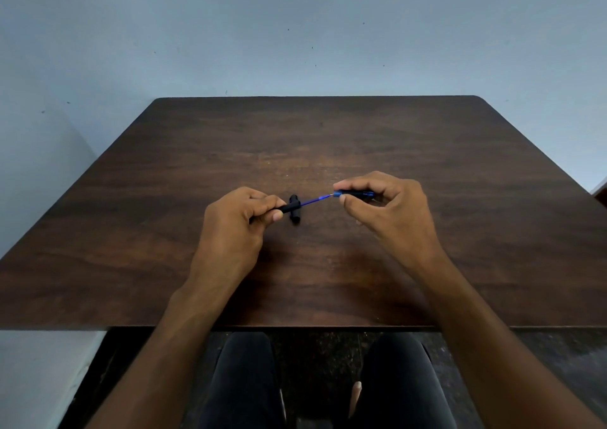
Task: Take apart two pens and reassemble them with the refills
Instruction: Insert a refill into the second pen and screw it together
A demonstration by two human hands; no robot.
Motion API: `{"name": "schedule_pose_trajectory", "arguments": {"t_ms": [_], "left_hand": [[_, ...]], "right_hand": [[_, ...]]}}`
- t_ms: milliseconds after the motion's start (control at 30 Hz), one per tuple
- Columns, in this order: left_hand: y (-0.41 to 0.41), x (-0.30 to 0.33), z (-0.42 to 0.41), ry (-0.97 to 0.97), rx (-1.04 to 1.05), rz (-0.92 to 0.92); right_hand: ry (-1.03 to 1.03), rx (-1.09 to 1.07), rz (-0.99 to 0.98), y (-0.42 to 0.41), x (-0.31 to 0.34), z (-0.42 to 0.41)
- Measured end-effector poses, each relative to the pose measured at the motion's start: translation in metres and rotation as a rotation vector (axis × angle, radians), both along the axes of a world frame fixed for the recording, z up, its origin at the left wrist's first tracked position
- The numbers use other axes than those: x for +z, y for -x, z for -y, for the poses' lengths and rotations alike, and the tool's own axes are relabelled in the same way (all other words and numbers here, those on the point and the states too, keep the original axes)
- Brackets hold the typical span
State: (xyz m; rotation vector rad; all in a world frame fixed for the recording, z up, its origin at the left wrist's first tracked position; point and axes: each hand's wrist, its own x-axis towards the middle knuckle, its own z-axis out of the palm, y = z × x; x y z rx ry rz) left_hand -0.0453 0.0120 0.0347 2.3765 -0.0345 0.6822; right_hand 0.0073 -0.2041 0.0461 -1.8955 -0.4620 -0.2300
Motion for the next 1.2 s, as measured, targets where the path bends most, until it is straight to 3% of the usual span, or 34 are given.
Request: {"name": "schedule_pose_trajectory", "arguments": {"t_ms": [700,1200], "left_hand": [[-0.001,-0.002,0.008,-0.072,-0.035,-0.017],[0.0,-0.007,0.013,-0.134,-0.054,0.004]], "right_hand": [[0.251,0.083,0.159,0.004,0.004,-0.007],[0.258,0.085,0.022,0.001,-0.003,-0.01]]}}
